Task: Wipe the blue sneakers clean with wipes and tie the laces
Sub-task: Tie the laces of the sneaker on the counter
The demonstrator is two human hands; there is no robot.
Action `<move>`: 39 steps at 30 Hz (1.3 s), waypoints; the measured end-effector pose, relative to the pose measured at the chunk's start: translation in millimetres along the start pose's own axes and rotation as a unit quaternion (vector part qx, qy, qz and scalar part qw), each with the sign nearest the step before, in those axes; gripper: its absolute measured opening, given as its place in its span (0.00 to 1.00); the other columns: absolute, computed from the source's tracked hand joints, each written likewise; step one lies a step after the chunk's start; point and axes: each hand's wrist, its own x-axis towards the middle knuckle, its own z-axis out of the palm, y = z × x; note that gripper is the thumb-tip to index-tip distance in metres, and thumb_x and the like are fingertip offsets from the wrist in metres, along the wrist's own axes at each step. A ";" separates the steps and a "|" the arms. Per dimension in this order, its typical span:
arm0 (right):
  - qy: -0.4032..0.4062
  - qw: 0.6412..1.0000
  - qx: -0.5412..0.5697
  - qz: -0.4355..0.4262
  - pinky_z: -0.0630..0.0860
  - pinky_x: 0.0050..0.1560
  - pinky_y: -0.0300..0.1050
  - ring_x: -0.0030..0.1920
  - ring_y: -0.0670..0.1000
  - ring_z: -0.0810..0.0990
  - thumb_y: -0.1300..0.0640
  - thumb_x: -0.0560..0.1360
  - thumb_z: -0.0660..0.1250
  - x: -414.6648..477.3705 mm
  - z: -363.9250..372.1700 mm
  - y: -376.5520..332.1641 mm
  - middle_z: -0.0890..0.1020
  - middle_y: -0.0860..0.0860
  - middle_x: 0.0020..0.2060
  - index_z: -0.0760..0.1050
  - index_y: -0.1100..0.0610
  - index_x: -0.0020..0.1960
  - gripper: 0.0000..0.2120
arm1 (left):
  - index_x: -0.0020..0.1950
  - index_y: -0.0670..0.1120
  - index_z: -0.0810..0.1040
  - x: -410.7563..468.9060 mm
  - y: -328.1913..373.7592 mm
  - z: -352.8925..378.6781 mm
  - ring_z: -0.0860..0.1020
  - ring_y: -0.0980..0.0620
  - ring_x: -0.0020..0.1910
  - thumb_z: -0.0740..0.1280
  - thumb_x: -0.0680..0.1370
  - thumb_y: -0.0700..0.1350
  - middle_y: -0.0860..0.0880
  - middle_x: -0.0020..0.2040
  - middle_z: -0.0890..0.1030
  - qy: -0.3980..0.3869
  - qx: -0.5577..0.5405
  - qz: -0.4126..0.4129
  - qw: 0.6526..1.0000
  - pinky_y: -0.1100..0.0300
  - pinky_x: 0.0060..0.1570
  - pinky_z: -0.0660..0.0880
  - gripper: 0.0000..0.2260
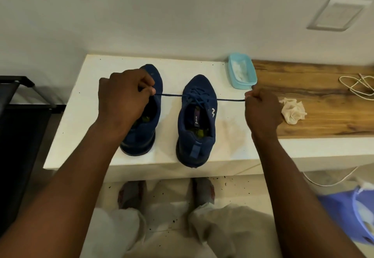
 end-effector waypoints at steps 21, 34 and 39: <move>-0.203 0.940 -0.139 -0.235 0.75 0.48 0.46 0.49 0.48 0.78 0.53 0.80 0.64 -21.1 6.8 -21.0 0.81 0.47 0.50 0.77 0.50 0.54 0.05 | 0.57 0.47 0.86 -14.0 33.2 35.8 0.81 0.60 0.46 0.70 0.81 0.46 0.58 0.47 0.84 -0.081 -0.135 0.037 0.987 0.73 0.50 0.72 0.08; -0.334 0.891 0.304 -0.044 0.78 0.60 0.56 0.55 0.51 0.84 0.47 0.83 0.61 -39.7 -9.9 -55.5 0.86 0.51 0.52 0.81 0.57 0.51 0.16 | 0.53 0.45 0.82 -11.6 59.2 37.9 0.85 0.52 0.53 0.62 0.85 0.53 0.48 0.51 0.87 -0.194 -0.475 -0.150 0.845 0.55 0.61 0.79 0.14; -0.318 0.894 0.295 -0.110 0.80 0.54 0.54 0.50 0.52 0.84 0.55 0.83 0.62 -36.5 -4.3 -45.6 0.85 0.54 0.49 0.81 0.56 0.57 0.10 | 0.59 0.49 0.80 -16.4 60.1 46.8 0.85 0.54 0.53 0.66 0.83 0.41 0.48 0.52 0.86 -0.154 -0.483 -0.119 0.854 0.61 0.55 0.80 0.06</move>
